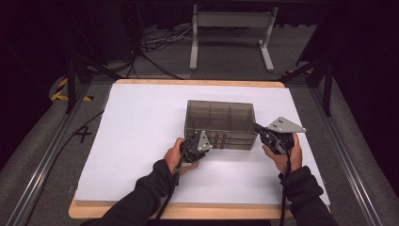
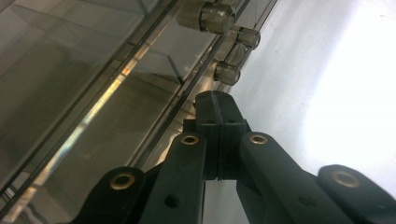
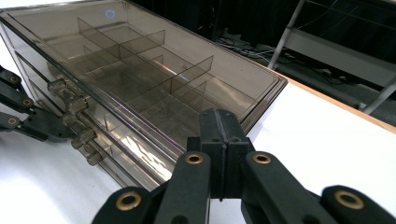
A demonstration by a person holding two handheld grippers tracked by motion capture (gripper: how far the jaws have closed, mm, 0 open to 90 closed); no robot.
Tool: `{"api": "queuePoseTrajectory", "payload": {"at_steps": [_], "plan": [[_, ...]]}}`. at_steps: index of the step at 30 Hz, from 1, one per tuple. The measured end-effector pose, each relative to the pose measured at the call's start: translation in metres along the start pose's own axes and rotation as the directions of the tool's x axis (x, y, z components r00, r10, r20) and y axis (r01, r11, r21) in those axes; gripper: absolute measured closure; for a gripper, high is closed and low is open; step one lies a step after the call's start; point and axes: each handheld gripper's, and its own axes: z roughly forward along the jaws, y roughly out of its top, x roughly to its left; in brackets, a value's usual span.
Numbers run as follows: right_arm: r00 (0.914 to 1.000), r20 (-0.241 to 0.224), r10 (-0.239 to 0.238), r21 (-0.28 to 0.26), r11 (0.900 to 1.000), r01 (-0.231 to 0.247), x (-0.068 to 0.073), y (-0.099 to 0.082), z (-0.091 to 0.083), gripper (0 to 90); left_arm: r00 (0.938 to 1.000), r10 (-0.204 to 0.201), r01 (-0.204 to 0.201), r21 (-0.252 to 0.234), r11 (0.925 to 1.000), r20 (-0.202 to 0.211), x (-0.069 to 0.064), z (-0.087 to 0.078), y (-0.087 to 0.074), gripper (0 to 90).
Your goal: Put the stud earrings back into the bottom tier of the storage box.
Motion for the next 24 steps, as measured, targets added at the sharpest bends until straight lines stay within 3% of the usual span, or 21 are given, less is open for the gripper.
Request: {"api": "queuePoseTrajectory", "payload": {"at_steps": [16, 24], "plan": [[0.9997, -0.009, -0.025, 0.023, 0.9994, 0.025, -0.0003, 0.0029, -0.0011, 90.0, 0.9997, -0.017, 0.016, 0.032, 0.9994, 0.017, 0.0045, -0.0035, -0.0026, 90.0], [0.9993, 0.005, -0.036, 0.022, 0.9991, 0.036, 0.0020, 0.0027, -0.0012, 90.0, 0.9998, -0.014, 0.013, 0.022, 0.9997, 0.013, 0.0039, -0.0026, -0.0032, 90.0]]}}
